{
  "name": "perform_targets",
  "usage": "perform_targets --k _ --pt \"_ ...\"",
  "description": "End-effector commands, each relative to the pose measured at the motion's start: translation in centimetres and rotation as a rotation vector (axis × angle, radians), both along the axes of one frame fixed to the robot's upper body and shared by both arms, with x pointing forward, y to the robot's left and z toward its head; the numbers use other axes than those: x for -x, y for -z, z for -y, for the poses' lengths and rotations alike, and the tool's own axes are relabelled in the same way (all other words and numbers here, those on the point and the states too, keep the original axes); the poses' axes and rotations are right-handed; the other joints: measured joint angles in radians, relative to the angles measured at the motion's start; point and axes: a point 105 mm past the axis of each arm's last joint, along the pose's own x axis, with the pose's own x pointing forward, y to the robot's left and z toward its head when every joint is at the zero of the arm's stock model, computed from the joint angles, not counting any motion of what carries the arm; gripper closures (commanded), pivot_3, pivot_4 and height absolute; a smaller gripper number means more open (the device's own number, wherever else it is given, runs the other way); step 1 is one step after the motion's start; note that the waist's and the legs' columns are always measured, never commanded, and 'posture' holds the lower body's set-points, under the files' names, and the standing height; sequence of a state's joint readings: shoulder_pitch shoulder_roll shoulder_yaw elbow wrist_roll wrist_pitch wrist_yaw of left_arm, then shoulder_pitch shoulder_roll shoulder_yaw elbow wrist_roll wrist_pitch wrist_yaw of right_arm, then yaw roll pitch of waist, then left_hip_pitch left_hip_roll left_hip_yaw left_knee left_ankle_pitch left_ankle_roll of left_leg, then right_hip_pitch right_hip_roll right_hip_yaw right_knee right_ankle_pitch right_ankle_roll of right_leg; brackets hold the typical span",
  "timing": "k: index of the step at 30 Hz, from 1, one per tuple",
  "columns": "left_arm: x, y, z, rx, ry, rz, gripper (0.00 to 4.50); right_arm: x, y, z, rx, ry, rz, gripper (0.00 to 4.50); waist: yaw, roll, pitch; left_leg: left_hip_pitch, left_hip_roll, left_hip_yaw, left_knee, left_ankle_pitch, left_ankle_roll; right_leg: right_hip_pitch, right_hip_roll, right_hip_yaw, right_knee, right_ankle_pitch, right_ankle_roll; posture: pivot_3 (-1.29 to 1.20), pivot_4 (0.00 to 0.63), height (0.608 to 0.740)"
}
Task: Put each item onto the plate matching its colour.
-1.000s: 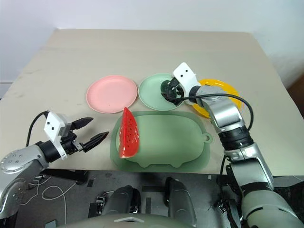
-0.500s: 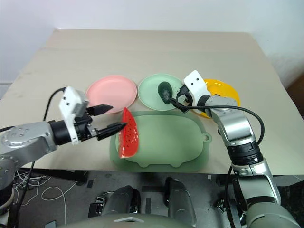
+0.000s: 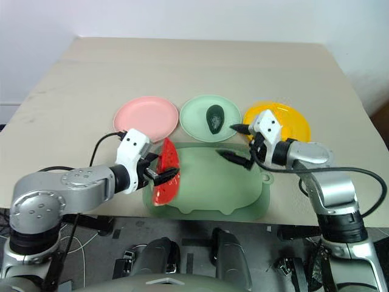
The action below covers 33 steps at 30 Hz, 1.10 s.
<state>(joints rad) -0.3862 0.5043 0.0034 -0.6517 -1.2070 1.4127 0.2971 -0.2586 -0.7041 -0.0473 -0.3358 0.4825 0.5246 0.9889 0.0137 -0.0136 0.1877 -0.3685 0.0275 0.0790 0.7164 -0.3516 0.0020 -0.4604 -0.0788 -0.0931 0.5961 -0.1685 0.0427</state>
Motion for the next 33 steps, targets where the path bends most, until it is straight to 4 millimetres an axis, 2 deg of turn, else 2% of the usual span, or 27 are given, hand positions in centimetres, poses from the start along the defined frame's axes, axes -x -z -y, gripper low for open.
perform_targets --k 1,2,6,8,12,15,17,22,25,31,33 --pt "-0.6 0.3 -0.2 -0.048 -0.024 0.001 0.0 1.8 -0.4 -1.4 0.004 -0.093 0.033 0.03 0.0 0.0 0.0 0.0 0.0 0.0 0.0 0.0 0.0 0.0 0.0 0.0 0.0 0.0 0.0 0.0 0.15 0.74" --pt "-0.6 0.5 -0.3 -0.056 -0.025 -0.006 0.0 1.8 -0.2 -1.5 0.004 -0.085 0.034 0.03 -0.001 0.0 0.0 0.0 0.0 0.0 0.0 0.0 0.0 0.0 0.0 0.0 0.0 0.0 0.0 0.0 0.15 0.74" --pt "-0.9 0.5 -0.2 -0.067 -0.03 -0.001 0.93 1.5 0.6 -2.1 0.012 -0.055 0.029 0.0 -0.001 0.0 0.0 0.001 0.0 0.001 0.0 0.002 -0.003 0.0 0.0 0.0 0.0 0.0 0.0 0.0 0.15 0.74" --pt "-1.0 0.0 0.1 -0.05 -0.024 0.016 1.14 1.6 0.8 -2.2 0.011 -0.052 0.022 0.0 0.0 0.0 0.0 0.001 0.0 0.0 0.0 0.003 -0.005 0.0 0.0 0.0 0.0 0.0 0.0 0.0 0.15 0.74" --pt "-1.7 -1.4 0.6 0.007 -0.031 0.06 1.15 1.6 1.1 -2.0 0.001 -0.039 0.009 0.0 0.002 -0.001 0.0 0.0 -0.001 0.0 0.0 0.003 -0.005 0.0 0.0 0.0 0.0 0.0 0.0 0.0 0.15 0.74" --pt "-4.6 -5.1 0.2 0.072 -0.122 0.18 1.15 1.3 1.6 -1.8 -0.002 -0.022 0.002 0.0 0.003 -0.002 0.001 -0.001 -0.001 0.0 0.001 0.003 -0.005 0.0 0.0 0.0 0.0 0.0 0.0 0.0 0.15 0.74" --pt "-7.2 -6.1 -1.2 0.067 -0.25 0.201 1.15 1.1 2.0 -1.9 -0.006 -0.015 0.002 0.0 0.002 -0.002 0.001 -0.001 -0.002 -0.001 0.001 0.002 -0.004 0.0 0.0 -0.001 0.0 0.0 0.0 0.0 0.15 0.74" --pt "-12.5 -6.4 -4.5 0.033 -0.537 0.178 1.15 1.0 2.5 -2.0 -0.024 -0.006 0.01 0.0 -0.001 -0.002 0.001 0.0 -0.002 0.0 0.0 0.002 -0.003 0.0 0.0 0.0 0.0 0.0 0.0 0.0 0.15 0.74" --pt "-14.6 -5.9 -5.8 0.044 -0.678 0.131 1.15 0.9 2.9 -1.8 -0.028 0.011 0.02 0.0 0.001 -0.003 0.001 -0.001 -0.002 0.001 0.0 0.003 -0.005 0.0 0.0 -0.001 -0.001 0.0 0.0 0.0 0.15 0.74" --pt "-15.6 -5.4 -5.9 0.121 -0.744 0.046 1.15 0.8 3.4 -1.1 -0.029 0.057 0.031 0.0 0.0 -0.004 0.002 -0.003 -0.002 0.001 0.001 0.003 -0.005 0.0 -0.001 -0.002 -0.001 0.0 0.001 0.0 0.15 0.74" --pt "-15.6 -5.5 -5.8 0.142 -0.74 0.042 0.46 1.0 3.5 -1.1 -0.028 0.062 0.03 0.0 0.0 -0.004 0.002 -0.003 -0.002 0.0 0.001 0.003 -0.006 0.0 -0.001 -0.002 -0.001 0.0 0.001 0.0 0.15 0.74"
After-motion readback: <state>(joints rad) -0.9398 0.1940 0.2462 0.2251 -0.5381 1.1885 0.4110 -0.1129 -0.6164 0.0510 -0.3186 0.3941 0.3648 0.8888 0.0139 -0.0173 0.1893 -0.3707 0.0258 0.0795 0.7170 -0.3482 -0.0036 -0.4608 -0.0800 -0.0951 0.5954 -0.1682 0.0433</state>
